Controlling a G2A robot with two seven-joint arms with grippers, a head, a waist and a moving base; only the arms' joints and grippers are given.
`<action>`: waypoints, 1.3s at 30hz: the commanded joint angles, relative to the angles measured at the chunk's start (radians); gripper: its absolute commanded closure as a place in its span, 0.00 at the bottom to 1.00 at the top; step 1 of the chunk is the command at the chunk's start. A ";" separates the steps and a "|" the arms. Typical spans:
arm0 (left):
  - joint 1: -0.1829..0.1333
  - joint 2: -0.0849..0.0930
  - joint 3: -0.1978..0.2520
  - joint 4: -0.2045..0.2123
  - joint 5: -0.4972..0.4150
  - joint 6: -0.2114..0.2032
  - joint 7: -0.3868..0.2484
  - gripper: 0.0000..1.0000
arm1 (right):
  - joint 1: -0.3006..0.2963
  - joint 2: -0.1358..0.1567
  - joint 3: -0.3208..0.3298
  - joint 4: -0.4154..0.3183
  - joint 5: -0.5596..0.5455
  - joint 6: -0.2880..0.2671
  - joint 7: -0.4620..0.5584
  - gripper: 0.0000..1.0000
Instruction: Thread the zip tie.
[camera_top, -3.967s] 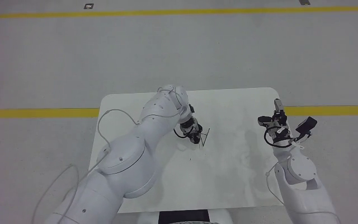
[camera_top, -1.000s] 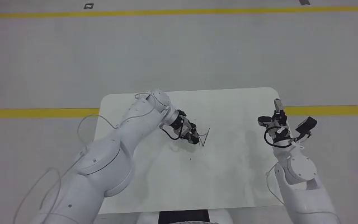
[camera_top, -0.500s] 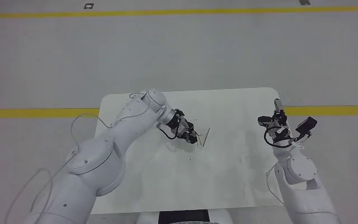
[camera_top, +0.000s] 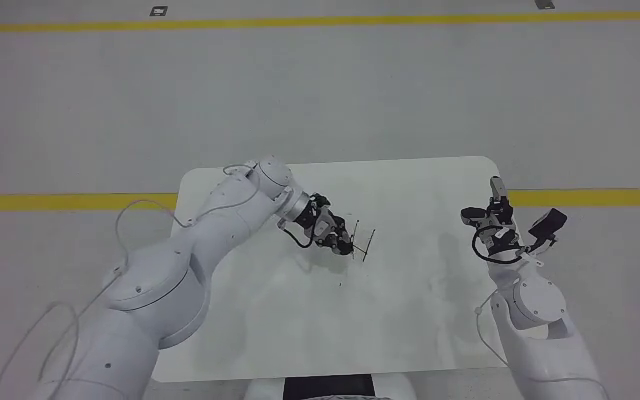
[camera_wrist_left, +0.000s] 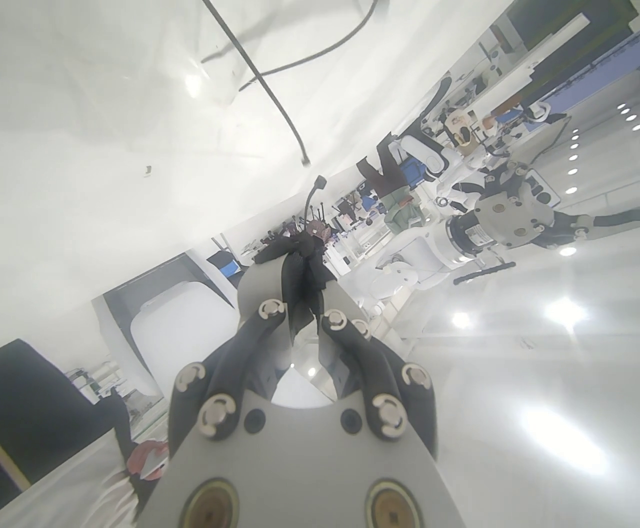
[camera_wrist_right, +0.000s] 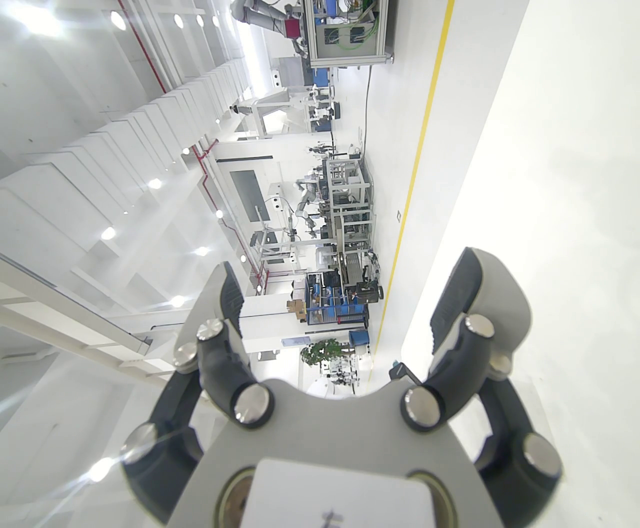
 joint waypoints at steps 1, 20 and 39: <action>0.004 0.005 0.011 -0.009 -0.017 0.000 0.000 1.00 | 0.000 0.000 0.000 0.000 0.000 0.000 0.000 0.00; -0.024 0.021 0.013 -0.065 0.099 -0.009 0.055 1.00 | 0.000 0.000 0.000 0.000 0.000 0.000 0.000 0.00; -0.006 0.038 0.014 -0.132 0.158 -0.009 0.165 1.00 | 0.000 0.000 0.000 0.000 0.000 0.000 0.000 0.00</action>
